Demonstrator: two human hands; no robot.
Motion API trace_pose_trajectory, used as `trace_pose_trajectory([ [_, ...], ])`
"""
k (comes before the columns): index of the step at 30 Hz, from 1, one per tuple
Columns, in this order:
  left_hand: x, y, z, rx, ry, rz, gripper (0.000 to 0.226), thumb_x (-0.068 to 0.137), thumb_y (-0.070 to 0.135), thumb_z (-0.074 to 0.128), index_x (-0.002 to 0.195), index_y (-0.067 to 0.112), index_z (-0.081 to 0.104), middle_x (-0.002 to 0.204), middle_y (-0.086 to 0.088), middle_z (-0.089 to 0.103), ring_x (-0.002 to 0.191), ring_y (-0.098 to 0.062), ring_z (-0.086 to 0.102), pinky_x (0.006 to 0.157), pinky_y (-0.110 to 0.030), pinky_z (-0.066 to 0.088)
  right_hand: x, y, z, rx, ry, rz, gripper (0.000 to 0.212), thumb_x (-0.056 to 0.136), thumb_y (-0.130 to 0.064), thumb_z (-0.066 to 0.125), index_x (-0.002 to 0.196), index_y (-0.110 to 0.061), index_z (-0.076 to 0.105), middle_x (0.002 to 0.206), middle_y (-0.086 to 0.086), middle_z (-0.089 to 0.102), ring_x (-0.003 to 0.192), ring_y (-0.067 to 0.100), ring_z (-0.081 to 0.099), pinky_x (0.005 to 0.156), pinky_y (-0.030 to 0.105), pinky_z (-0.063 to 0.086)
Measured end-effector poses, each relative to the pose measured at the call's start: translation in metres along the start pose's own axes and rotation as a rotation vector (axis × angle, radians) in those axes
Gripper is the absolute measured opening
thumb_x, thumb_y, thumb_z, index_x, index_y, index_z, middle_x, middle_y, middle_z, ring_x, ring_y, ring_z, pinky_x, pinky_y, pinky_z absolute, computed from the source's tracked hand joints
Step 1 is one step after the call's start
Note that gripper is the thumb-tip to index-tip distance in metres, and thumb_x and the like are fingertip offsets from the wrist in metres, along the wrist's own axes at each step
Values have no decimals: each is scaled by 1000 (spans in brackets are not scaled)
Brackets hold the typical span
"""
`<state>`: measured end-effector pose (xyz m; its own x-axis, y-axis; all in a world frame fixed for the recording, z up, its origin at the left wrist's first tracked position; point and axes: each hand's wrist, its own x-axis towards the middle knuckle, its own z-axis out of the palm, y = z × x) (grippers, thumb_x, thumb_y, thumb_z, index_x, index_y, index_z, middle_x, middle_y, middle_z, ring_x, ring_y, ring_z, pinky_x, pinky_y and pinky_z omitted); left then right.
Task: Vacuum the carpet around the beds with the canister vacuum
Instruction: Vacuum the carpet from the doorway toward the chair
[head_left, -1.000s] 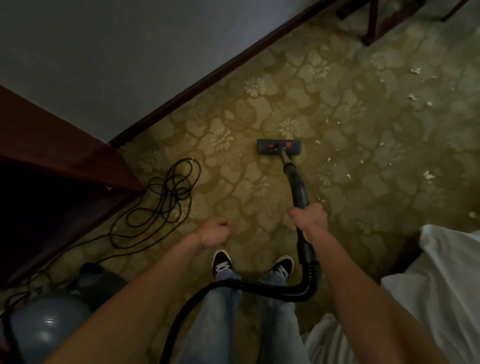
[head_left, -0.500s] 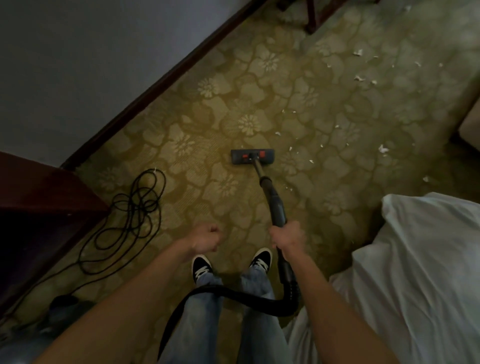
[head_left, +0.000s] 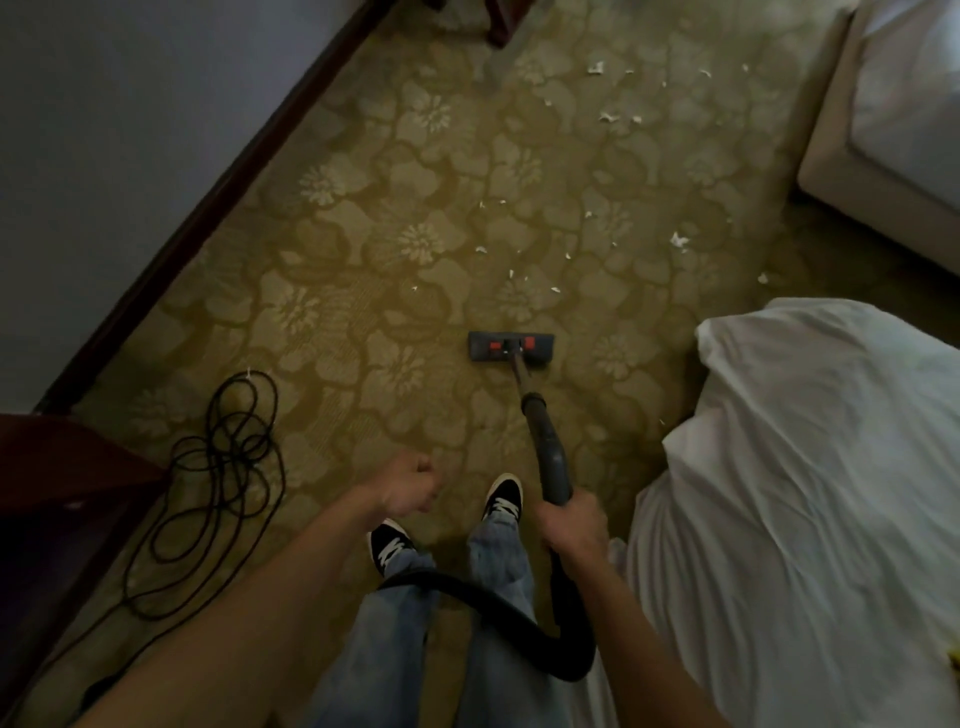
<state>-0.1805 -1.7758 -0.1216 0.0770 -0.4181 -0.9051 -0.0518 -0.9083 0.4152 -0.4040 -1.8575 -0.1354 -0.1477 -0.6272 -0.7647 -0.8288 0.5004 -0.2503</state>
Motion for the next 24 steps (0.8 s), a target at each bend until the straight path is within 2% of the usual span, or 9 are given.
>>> trace_pose_trajectory([
  [2, 1, -5, 1, 2, -10, 4, 15, 102, 21, 55, 96, 9, 61, 92, -6, 60, 83, -18, 59, 82, -33, 57, -1, 9, -1, 21, 3, 18, 36, 82, -22, 72, 115, -7, 71, 88, 9, 70, 72, 24, 68, 59, 30, 52],
  [5, -2, -6, 2, 2, -4, -23, 11, 103, 15, 54, 95, 8, 57, 83, -4, 55, 69, -12, 52, 50, -13, 45, 1, 17, -4, 29, 3, 20, 34, 83, -22, 72, 113, -7, 71, 84, 7, 69, 71, 21, 66, 62, 30, 51],
  [7, -3, -7, 2, 16, -5, -19, 12, 104, 12, 52, 94, 6, 55, 78, -4, 51, 65, -11, 48, 42, -9, 39, 1, 17, -4, 38, 0, 24, 36, 82, -24, 73, 113, -6, 72, 89, 9, 71, 79, 27, 69, 65, 32, 51],
  [9, -3, -7, 2, 29, -6, -14, 12, 104, 14, 51, 96, 5, 55, 81, -4, 52, 68, -12, 49, 43, -9, 39, -1, 15, -1, 42, -5, 18, 36, 82, -26, 73, 113, -7, 72, 92, 10, 72, 82, 28, 70, 64, 30, 51],
  [13, 1, -6, 0, 8, 17, -39, 16, 104, 20, 53, 110, 7, 60, 102, -8, 61, 79, -12, 58, 53, -15, 43, -5, 8, 2, -9, -50, -19, 34, 84, -25, 74, 113, -9, 71, 90, 7, 71, 77, 23, 69, 55, 25, 47],
  [19, 2, 0, -6, -25, 35, -39, 14, 103, 20, 52, 102, 8, 60, 101, -7, 60, 88, -17, 59, 57, -17, 44, 7, -35, 6, -136, -119, -134, 35, 82, -27, 72, 111, -8, 69, 92, 6, 70, 75, 19, 66, 48, 21, 42],
  [21, 0, 1, -11, -60, 56, -52, 17, 104, 20, 51, 109, 6, 60, 107, -9, 60, 93, -18, 59, 58, -18, 43, 15, -62, 9, -141, -147, -180, 37, 82, -26, 71, 113, -6, 69, 92, 9, 72, 75, 23, 70, 51, 23, 47],
  [24, -3, 5, -25, -126, 118, -67, 27, 106, 21, 50, 126, 5, 58, 119, -10, 61, 95, -14, 60, 54, -14, 42, 25, -100, 20, -202, -191, -247, 39, 84, -26, 71, 118, -8, 65, 103, 12, 71, 87, 28, 72, 61, 27, 50],
])
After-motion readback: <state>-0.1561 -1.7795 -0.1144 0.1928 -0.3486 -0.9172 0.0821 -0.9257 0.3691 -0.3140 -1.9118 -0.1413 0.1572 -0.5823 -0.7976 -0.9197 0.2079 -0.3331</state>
